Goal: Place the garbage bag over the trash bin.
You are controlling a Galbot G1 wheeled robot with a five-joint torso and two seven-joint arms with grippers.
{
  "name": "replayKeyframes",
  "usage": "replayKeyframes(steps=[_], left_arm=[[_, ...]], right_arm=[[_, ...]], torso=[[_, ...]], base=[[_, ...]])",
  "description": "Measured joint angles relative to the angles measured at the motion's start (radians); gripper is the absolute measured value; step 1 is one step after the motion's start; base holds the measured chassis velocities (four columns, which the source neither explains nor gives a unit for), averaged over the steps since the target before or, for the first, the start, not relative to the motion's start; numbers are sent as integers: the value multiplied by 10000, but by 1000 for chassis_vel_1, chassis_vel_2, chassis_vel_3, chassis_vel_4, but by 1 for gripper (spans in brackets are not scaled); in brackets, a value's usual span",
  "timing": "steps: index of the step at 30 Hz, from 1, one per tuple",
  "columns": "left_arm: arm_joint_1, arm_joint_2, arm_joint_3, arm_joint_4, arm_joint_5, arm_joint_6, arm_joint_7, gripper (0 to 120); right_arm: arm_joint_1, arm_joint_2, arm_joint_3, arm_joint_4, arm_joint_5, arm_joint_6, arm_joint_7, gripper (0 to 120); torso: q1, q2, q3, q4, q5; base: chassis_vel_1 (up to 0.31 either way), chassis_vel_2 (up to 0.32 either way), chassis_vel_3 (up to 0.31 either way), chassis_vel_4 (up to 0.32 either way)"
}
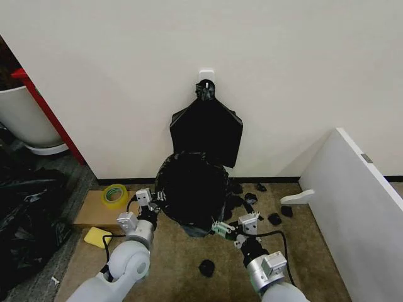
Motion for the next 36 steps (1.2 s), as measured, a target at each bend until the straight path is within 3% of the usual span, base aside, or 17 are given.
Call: replayKeyframes(steps=[5, 12, 20, 25, 29, 36], left_arm=[[71, 159, -6, -180, -40, 33, -16, 1], [62, 331, -8, -230, -116, 48, -13, 1], [-83, 429, 22, -266, -244, 132, -11, 1], [-57, 596, 37, -562, -372, 513, -196, 1], [27, 677, 38, -769, -396, 699, -305, 1], [21, 706, -25, -932, -540, 774, -385, 1]], right_arm=[[-30, 120, 114, -1177, -2164, 50, 156, 100], [192, 211, 195, -1755, -2675, 342, 77, 100], [682, 364, 332, -3076, -3411, 1452, -475, 100], [1677, 806, 518, -5070, -4079, 2922, -1017, 100], [2097, 1047, 730, -5853, -4227, 3446, -1020, 100], [2226, 1069, 880, -6578, -4673, 5819, -1776, 100]], torso=[[0, 0, 1, 1, 2], [0, 0, 0, 0, 0], [1, 0, 0, -1, 0], [1, 0, 1, 0, 0], [1, 0, 1, 2, 0], [1, 0, 1, -1, 0]], base=[[0, 0, 0, 0], [0, 0, 0, 0], [0, 0, 0, 0], [0, 0, 0, 0], [0, 0, 0, 0], [0, 0, 0, 0]])
